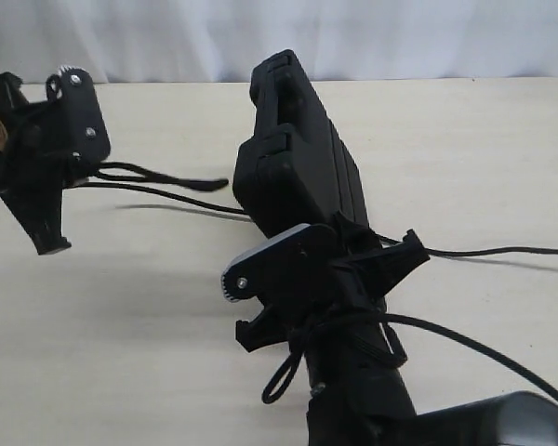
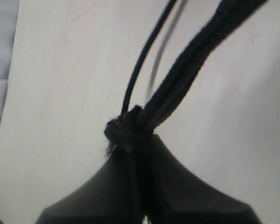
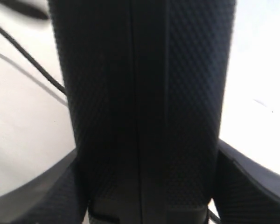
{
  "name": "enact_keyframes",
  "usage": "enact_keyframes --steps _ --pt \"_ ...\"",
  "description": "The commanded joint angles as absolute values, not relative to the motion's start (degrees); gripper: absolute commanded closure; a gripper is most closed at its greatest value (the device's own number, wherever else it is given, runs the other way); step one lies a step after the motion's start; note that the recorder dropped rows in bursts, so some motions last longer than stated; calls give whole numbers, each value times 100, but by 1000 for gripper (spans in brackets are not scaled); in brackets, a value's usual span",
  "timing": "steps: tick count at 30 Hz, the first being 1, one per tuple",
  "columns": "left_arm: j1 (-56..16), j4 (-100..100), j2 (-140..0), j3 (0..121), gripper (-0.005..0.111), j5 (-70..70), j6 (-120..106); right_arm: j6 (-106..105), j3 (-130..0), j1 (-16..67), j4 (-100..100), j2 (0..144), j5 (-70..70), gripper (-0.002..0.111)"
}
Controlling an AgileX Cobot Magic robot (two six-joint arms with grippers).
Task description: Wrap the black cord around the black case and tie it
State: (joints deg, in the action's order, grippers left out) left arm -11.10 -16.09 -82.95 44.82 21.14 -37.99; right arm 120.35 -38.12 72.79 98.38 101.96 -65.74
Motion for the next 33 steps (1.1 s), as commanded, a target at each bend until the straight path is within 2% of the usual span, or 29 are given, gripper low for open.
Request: enact_keyframes --steps 1,6,10,15,33 --pt "-779 -422 -8249 4611 107 2080 -3948 12091 -3585 7267 9995 9880 -6682 104" --pt "-779 355 -8287 4668 107 2285 -4210 12091 -3492 7267 9995 9825 -6572 104" --pt "-779 978 -8929 5384 107 3655 -4210 12091 -3492 7267 9995 9825 -6582 104" --pt "-779 2025 -9796 6027 107 4616 -4561 12091 -3492 7267 9995 9825 -6582 104" --pt "-779 2791 -10748 7021 107 6036 -4685 12081 -3492 7267 9995 9825 -6604 104"
